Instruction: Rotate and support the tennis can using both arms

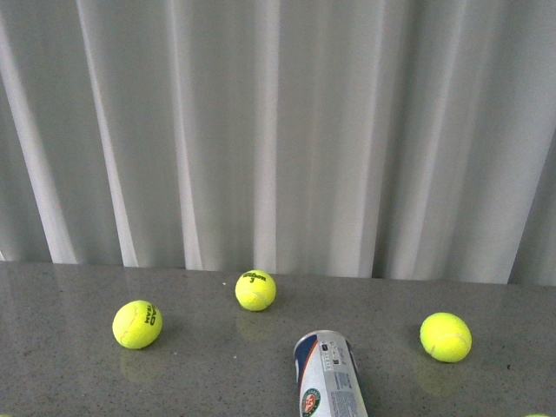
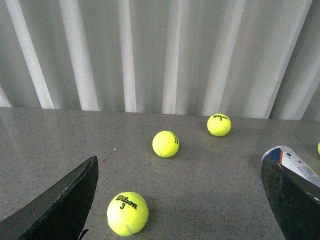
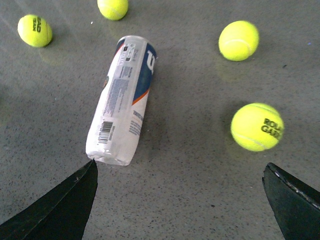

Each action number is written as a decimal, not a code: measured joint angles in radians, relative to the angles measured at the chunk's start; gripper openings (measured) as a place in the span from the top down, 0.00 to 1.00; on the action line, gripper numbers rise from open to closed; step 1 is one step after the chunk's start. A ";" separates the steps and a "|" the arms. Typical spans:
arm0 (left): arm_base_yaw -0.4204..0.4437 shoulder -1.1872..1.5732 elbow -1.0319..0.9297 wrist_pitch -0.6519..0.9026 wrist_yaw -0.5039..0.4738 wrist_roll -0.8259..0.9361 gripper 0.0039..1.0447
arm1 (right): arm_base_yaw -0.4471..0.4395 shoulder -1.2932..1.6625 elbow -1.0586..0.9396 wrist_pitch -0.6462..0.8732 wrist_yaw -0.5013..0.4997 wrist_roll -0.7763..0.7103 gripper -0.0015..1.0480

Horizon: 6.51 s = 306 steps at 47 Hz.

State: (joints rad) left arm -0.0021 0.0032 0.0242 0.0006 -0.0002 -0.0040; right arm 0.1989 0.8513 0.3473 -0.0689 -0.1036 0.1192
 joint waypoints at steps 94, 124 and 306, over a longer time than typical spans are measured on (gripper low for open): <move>0.000 0.000 0.000 0.000 0.000 0.000 0.06 | 0.180 1.271 0.778 0.053 -0.089 0.130 0.47; 0.000 0.000 0.000 0.000 0.000 0.000 0.06 | 0.167 1.072 0.480 0.288 -0.145 -1.514 0.88; 0.000 0.000 0.000 0.000 0.000 0.000 0.06 | -0.197 -0.379 -0.343 0.537 0.105 -0.119 0.97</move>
State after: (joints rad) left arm -0.0021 0.0032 0.0242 0.0006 -0.0002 -0.0040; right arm 0.0017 0.4721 0.0044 0.4683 0.0013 0.0006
